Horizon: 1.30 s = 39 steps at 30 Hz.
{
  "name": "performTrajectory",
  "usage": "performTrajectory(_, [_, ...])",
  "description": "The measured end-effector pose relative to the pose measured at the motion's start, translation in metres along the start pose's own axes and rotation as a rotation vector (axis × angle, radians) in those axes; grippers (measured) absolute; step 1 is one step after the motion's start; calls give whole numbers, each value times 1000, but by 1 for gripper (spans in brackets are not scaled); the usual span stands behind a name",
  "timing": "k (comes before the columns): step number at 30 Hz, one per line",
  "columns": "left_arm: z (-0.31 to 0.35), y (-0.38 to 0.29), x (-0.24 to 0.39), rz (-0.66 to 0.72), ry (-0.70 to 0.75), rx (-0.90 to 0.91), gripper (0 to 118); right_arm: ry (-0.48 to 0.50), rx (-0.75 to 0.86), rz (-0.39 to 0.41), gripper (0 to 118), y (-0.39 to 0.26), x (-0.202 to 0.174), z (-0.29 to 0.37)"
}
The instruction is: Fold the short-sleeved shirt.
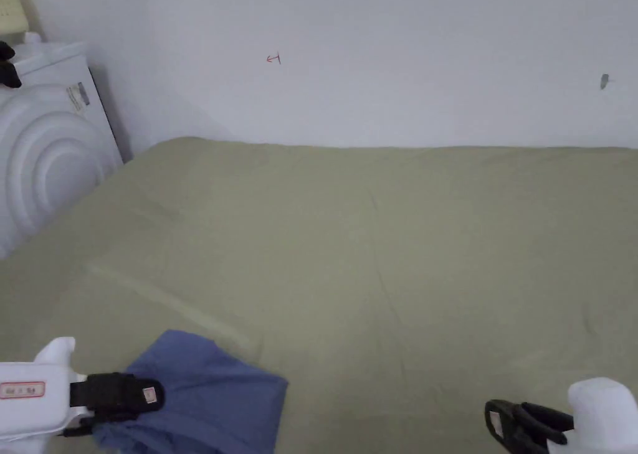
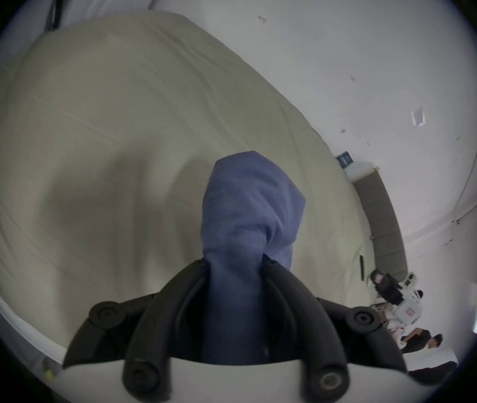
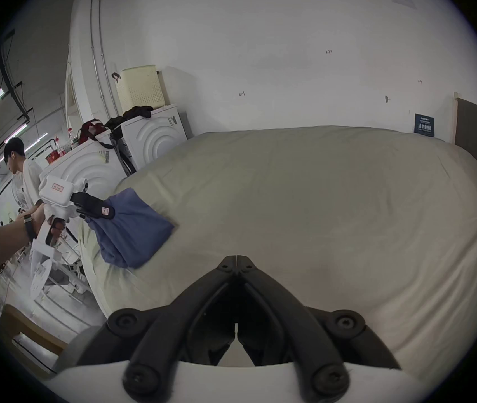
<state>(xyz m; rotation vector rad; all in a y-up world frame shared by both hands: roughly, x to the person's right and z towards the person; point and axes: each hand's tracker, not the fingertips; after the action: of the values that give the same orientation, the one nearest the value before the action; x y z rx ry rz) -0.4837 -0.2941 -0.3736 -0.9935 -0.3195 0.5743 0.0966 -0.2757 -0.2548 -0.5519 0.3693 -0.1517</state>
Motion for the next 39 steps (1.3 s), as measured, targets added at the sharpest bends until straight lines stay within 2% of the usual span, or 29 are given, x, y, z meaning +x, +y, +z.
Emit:
performTrajectory(5, [37,46,-75,-26,68,-4,22,13,-2,-30,1,7,-15,-9])
performTrajectory(8, [39,50,-118,42,127,-26,24,-3,-56,-16,1,4,-24,-15])
performTrajectory(9, [35,46,-130,75,140,-20,31,-9,-63,-10,1,4,-27,-15])
performTrajectory(10, [31,36,-139,112,185,0,46,-13,-67,-6,1,3,-30,-15])
performTrajectory(11, [29,26,-146,140,207,35,52,-19,-66,-2,1,2,-33,-15])
performTrajectory(13, [41,13,-155,196,43,163,55,-13,-62,-5,1,4,-34,-12])
performTrajectory(14, [47,11,-154,222,43,184,65,-8,-62,-8,1,6,-36,-10])
performTrajectory(15, [57,13,-147,209,126,173,71,-4,-62,-11,1,9,-36,-6])
performTrajectory(17, [88,21,-126,88,283,192,71,9,-38,2,1,17,-35,7])
performTrajectory(18, [109,23,-110,22,310,240,70,3,-25,14,1,21,-34,14])
performTrajectory(21, [160,27,-40,-111,305,381,71,-50,-3,75,1,37,-29,37])
performTrajectory(24, [178,18,53,-306,338,463,71,-84,34,148,1,48,-21,60])
performTrajectory(26, [166,6,111,-423,425,489,71,-124,50,171,1,55,-13,74])
performTrajectory(30, [121,-30,212,-598,435,562,71,-234,81,118,1,71,3,94])
performTrajectory(34, [59,-75,296,-644,385,606,71,-365,135,94,1,85,18,108])
performTrajectory(39, [8,-119,359,-716,341,630,71,-493,180,87,1,85,28,124])
